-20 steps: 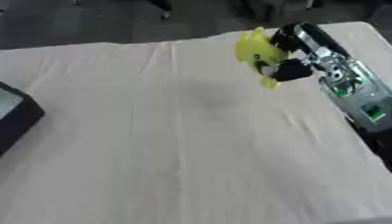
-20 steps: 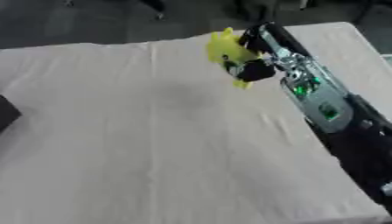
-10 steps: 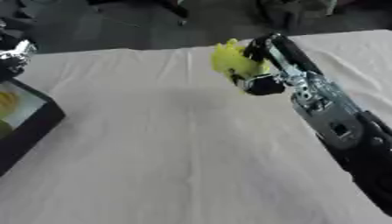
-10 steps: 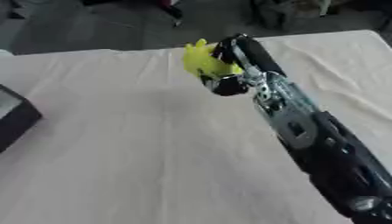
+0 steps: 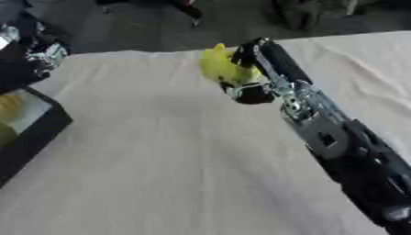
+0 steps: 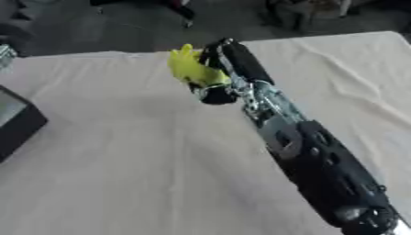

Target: Pick up the objects with one hand, pass them to the other hand, and then place them into the box on the other side of the table.

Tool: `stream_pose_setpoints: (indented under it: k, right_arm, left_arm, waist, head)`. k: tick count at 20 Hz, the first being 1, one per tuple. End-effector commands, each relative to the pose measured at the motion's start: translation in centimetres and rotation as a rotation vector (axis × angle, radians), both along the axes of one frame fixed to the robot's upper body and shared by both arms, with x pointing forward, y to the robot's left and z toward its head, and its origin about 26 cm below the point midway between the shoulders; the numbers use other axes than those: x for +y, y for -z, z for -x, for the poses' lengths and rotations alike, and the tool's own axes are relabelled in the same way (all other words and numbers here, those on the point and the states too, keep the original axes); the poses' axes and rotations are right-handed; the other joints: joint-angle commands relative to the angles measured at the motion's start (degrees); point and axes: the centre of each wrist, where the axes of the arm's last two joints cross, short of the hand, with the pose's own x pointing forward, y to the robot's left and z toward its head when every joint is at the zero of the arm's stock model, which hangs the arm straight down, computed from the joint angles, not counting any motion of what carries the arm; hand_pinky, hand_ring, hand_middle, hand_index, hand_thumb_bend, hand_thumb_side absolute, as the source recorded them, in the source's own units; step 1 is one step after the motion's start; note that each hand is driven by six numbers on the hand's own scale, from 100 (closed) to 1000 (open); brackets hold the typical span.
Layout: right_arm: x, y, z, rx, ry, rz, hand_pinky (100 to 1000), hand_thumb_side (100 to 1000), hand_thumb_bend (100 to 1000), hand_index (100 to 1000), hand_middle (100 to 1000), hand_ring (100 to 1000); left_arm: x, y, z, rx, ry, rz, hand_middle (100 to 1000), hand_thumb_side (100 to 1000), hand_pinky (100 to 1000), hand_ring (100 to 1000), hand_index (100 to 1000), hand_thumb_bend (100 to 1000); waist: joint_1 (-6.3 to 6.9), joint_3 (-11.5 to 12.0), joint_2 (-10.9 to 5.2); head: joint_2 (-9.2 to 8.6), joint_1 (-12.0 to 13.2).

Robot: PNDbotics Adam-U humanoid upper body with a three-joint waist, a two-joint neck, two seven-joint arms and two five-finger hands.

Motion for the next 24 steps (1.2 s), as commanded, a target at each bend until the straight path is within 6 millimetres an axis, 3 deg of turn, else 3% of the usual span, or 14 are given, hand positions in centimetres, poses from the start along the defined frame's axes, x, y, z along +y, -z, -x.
stream_pose_setpoints:
  k: [1, 9, 17, 24]
  right_arm:
    - [1.1, -0.4, -0.1, -0.049, -0.042, -0.021, 673, 100, 304, 554, 415, 552]
    - [2.4, 0.3, -0.3, -0.127, -0.103, -0.009, 686, 100, 302, 555, 417, 558]
    - [3.0, 0.5, -0.4, -0.228, -0.125, 0.035, 692, 100, 301, 555, 419, 561]
    - [3.2, 0.1, -0.3, -0.302, -0.162, 0.060, 705, 100, 297, 555, 420, 564]
  left_arm:
    - [-1.2, -1.1, 0.4, 0.016, 0.061, -0.048, 803, 796, 845, 733, 808, 100]
    - [-4.1, -1.3, 0.2, 0.076, 0.168, -0.139, 825, 822, 859, 755, 844, 113]
    - [-5.5, -0.5, -1.0, 0.092, 0.143, -0.209, 845, 800, 877, 782, 867, 311]
    - [-6.1, -0.1, -1.6, 0.062, 0.118, -0.215, 856, 780, 888, 793, 877, 424]
  waist:
    - [0.22, 0.27, -1.49]
    - [0.59, 0.71, -1.38]
    - [0.56, 0.70, -1.22]
    - [0.56, 0.64, -1.10]
  head:
    - [-0.26, 0.19]
    - [-0.12, 0.42]
    - [0.42, 0.48]
    - [0.83, 0.54]
